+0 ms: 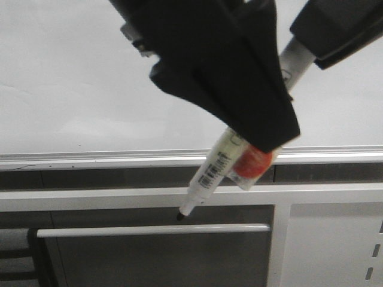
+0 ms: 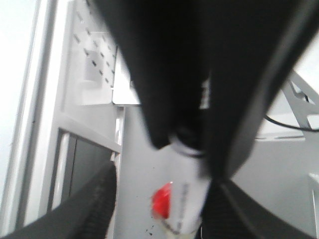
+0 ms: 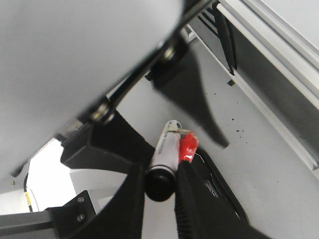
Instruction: Write number 1 on whiteboard
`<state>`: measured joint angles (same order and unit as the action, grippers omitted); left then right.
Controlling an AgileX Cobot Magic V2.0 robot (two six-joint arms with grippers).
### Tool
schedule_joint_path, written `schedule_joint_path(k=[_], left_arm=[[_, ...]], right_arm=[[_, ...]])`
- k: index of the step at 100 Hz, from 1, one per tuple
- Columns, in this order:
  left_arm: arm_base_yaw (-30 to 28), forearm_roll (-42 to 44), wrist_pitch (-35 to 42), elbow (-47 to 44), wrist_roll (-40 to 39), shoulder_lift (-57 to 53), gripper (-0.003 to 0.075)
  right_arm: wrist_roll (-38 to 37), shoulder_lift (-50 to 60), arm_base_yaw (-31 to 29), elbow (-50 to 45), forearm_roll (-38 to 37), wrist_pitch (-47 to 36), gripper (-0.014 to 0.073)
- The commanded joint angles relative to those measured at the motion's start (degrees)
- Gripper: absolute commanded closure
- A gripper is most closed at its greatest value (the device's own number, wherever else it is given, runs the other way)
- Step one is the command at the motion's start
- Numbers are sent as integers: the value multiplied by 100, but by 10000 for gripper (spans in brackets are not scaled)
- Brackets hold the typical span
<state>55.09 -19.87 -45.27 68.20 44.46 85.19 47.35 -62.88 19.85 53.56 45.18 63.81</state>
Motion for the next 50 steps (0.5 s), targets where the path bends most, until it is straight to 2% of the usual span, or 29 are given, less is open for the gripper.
schedule_joint_path(k=[1, 23, 50], left_arm=[[-257, -327, 299, 200, -189, -365, 307], [-1138, -996, 240, 185, -189, -1044, 310], [-1802, -1642, 423, -258, -189, -1853, 314]], right_arm=[[-87, 92, -1, 182, 130, -264, 646], [-408, 477, -1, 39, -147, -870, 635], [-476, 1731, -1, -1126, -157, -2412, 635]])
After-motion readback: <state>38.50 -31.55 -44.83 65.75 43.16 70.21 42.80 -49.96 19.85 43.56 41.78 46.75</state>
